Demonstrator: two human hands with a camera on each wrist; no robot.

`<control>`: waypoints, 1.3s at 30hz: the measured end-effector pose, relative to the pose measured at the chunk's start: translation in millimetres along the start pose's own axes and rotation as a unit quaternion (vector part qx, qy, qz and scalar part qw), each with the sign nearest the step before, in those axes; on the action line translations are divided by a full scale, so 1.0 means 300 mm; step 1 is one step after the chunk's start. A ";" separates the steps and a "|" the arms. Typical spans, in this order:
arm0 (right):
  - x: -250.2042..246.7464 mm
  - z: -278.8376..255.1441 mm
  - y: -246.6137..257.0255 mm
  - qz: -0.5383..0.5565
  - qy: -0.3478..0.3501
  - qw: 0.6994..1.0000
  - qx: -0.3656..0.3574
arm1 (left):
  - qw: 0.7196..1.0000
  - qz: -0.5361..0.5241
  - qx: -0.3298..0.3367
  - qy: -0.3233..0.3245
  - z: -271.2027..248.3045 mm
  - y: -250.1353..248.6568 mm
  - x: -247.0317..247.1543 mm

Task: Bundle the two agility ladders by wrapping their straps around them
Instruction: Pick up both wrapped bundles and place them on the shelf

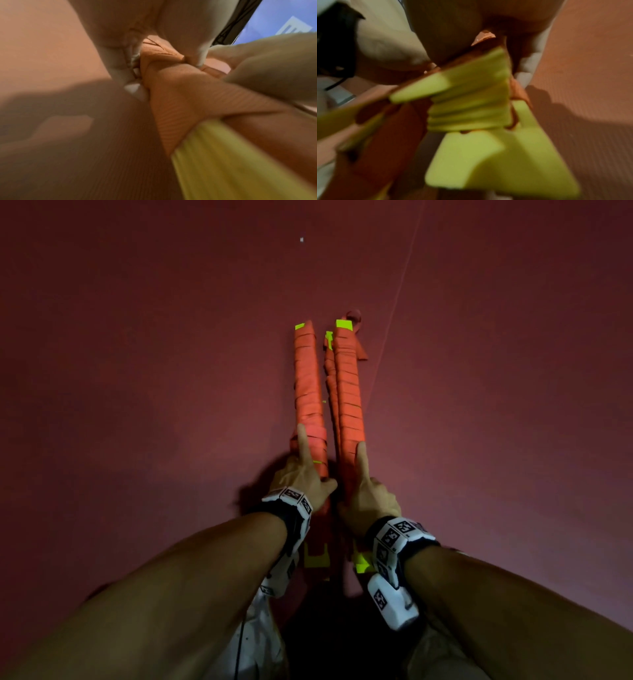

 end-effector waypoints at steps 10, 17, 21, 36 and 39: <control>-0.072 0.019 0.020 0.045 0.006 0.999 -0.007 | 0.990 -0.109 -0.087 0.001 0.056 0.016 -0.046; -0.126 0.049 0.045 0.068 0.004 0.998 -0.009 | 0.986 -0.126 -0.107 -0.011 0.102 -0.018 -0.077; -0.155 0.075 0.049 0.065 -0.003 0.998 -0.001 | 0.983 -0.148 -0.108 0.016 0.135 -0.019 -0.114; -0.493 0.136 0.160 0.050 -0.014 0.998 -0.034 | 0.963 -0.253 -0.034 -0.084 0.364 -0.207 -0.330; -0.662 0.133 0.187 0.075 -0.030 0.996 -0.032 | 0.969 -0.237 -0.007 -0.069 0.418 -0.321 -0.461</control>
Point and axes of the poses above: each hand's wrist, its own z-axis towards the middle knuckle, its own x-axis out of the palm, y = z × x, the point moved 6 cm from there along z, towards the middle knuckle, and after that the axes turned 15 degrees about x, right-handed, at the moved point
